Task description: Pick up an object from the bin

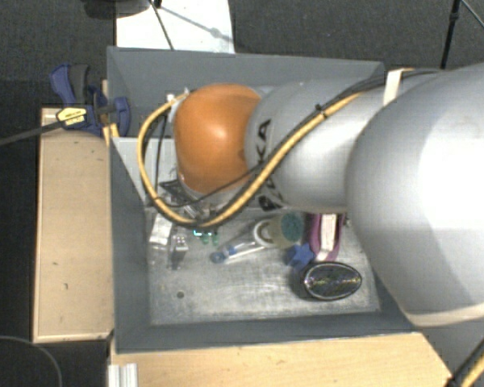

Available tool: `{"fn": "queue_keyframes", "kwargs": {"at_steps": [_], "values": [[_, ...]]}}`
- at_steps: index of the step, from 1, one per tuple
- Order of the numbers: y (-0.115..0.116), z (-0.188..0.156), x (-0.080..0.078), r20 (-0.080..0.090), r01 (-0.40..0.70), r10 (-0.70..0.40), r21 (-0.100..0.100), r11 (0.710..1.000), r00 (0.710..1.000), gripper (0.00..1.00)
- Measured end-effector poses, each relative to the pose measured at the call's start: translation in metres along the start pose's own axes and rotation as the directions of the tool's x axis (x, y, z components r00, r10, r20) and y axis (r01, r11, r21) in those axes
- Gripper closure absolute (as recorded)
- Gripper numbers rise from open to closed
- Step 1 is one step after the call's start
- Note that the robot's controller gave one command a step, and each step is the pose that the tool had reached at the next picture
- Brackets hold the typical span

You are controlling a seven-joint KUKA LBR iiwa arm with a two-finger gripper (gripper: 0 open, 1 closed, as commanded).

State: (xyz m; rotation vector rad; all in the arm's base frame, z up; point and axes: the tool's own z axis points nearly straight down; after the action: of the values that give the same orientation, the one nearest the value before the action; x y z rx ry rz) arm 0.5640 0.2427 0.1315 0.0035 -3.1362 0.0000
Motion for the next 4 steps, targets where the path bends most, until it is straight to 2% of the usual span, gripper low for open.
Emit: {"fn": "queue_keyframes", "kwargs": {"at_steps": [1,2,3,4], "values": [[0.011,0.060,-0.028,0.006,-0.034,0.034,-0.001,0.999,0.999,0.00],[-0.056,0.055,0.013,0.003,-0.045,0.045,0.003,0.999,0.999,0.00],[-0.092,0.050,-0.003,0.010,-0.233,0.233,-0.003,0.972,0.972,0.00],[-0.090,0.051,-0.002,0.009,-0.234,0.234,-0.004,0.972,0.972,1.00]]}}
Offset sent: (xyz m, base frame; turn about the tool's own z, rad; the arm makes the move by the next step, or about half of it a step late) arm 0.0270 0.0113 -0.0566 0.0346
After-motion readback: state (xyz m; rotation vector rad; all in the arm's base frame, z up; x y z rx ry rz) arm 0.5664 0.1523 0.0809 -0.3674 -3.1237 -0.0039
